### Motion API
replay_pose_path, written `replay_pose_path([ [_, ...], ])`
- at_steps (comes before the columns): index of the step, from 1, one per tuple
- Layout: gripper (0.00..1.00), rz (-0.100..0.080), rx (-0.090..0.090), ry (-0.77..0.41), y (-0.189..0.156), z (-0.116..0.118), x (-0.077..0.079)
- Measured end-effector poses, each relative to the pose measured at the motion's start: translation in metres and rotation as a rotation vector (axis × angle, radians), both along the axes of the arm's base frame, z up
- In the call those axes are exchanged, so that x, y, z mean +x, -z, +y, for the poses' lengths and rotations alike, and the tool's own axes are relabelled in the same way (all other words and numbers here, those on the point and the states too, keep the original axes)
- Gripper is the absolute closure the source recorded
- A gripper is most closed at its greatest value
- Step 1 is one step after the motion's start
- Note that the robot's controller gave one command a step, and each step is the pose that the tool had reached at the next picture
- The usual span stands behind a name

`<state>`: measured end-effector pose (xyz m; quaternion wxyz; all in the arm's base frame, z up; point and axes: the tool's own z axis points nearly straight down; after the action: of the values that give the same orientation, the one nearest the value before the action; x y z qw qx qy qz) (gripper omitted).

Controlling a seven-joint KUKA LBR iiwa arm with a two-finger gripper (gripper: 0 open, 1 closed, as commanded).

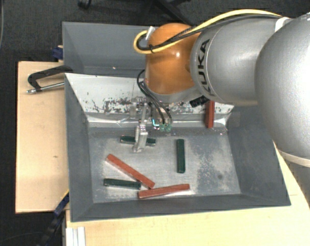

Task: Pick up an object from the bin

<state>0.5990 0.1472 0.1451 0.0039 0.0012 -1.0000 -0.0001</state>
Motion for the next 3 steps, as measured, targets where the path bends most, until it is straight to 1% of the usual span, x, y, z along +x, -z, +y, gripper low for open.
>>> replay_pose_path([
  [1, 0.00, -0.010, 0.002, 0.014, -0.001, -0.002, 0.002],
  [2, 0.00, 0.000, -0.003, 0.205, 0.076, -0.030, -0.010],
  [3, 0.00, -0.012, 0.001, 0.114, -0.001, -0.033, -0.004],
])
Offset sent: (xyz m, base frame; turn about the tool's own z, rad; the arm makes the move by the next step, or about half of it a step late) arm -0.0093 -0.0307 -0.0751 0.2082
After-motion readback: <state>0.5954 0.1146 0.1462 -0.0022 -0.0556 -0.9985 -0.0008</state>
